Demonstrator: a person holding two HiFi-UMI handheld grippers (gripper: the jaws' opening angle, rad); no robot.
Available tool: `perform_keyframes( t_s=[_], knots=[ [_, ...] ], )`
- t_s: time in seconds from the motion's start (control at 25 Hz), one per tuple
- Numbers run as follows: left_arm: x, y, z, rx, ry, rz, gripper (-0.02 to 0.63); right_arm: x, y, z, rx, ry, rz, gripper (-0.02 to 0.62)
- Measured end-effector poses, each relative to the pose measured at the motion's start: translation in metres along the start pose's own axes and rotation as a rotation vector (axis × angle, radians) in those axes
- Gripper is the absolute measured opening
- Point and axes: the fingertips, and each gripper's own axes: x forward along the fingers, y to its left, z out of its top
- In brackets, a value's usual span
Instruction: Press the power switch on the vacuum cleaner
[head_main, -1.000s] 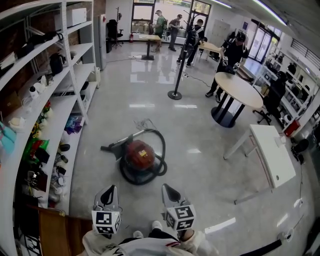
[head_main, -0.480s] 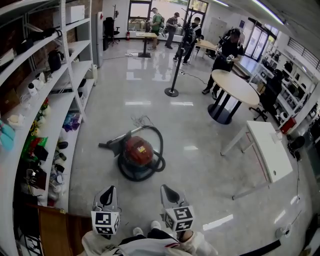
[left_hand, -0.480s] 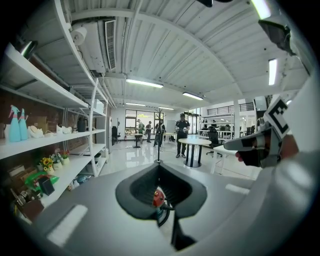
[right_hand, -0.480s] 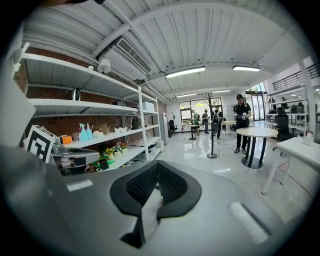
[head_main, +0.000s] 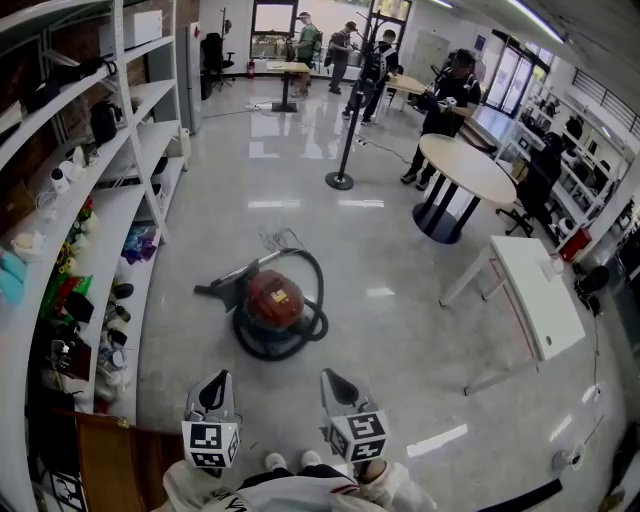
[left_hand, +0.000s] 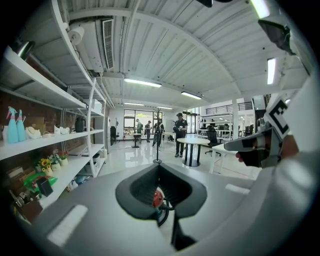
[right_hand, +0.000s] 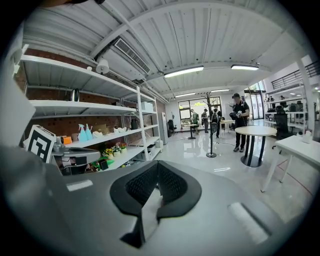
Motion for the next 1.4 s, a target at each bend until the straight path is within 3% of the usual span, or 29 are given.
perform_keyframes(
  t_s=[1.4],
  knots=[
    [0.02,-0.043,0.015,0.022,0.002,0.05,0.0,-0.008,-0.054,0.007,0.008,-0.032,0.034,0.0]
  ],
)
